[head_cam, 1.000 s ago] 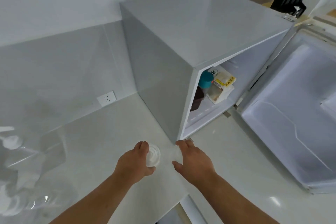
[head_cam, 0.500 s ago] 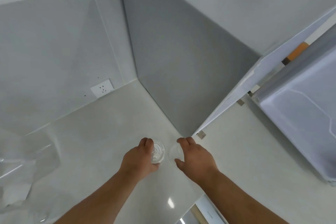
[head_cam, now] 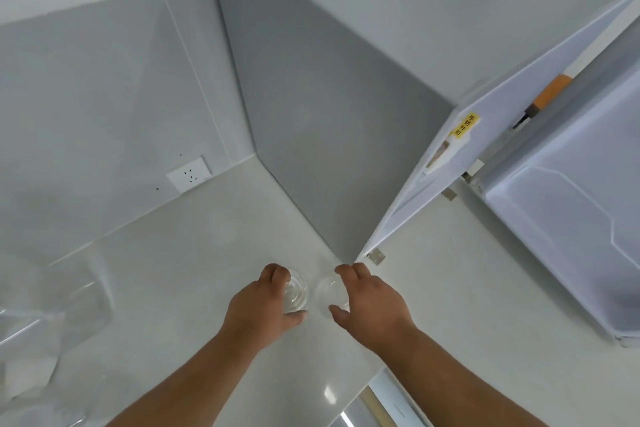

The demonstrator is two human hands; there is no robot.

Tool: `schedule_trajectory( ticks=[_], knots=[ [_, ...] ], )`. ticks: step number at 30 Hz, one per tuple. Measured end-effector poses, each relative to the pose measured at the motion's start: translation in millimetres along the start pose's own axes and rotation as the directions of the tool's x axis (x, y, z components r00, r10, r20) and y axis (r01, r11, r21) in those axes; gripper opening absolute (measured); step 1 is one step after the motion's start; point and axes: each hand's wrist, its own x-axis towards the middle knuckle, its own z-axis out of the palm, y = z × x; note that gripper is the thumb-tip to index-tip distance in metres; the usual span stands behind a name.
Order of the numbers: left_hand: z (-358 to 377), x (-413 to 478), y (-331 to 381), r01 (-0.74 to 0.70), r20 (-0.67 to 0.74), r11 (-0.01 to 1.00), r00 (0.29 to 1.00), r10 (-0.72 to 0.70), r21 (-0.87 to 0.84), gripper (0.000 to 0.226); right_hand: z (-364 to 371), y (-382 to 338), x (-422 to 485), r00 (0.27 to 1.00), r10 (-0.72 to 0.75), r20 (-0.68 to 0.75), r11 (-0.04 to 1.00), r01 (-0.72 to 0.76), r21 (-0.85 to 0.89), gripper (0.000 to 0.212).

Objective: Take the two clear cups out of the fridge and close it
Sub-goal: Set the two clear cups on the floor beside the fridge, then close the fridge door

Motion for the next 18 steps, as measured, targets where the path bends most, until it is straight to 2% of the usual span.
schedule_trajectory(
  ticks=[5, 10, 14, 18],
  knots=[
    [-32.4, -2.8, 40.1, -0.112, -0.135, 0.994, 0.985, 0.111, -0.002, 0.058, -38.2, 22.5, -26.5, 0.995, -0.006, -0.1, 1.0, 0.003, -0.024, 0.063],
    [-64.8, -0.8, 102.4, -0.267, -0.245, 0.964, 0.933, 0.263, 0.02, 0.046, -95.5, 53.9, -55.7, 0.97, 0.005, -0.244, 0.998, -0.018, -0.052, 0.064],
    [-90.5, 2.2, 159.8, -0.317, -0.275, 0.948, 0.914, 0.299, -0.024, 0.047, -144.3, 80.8, -80.4, 0.941, 0.045, -0.335, 0.996, -0.067, -0.055, 0.073],
    [-117.9, 7.3, 216.8, -0.407, -0.369, 0.913, 0.846, 0.385, 0.019, 0.045, -193.1, 109.2, -102.1, 0.91, 0.071, -0.407, 0.991, -0.11, -0.071, 0.073]
  ],
)
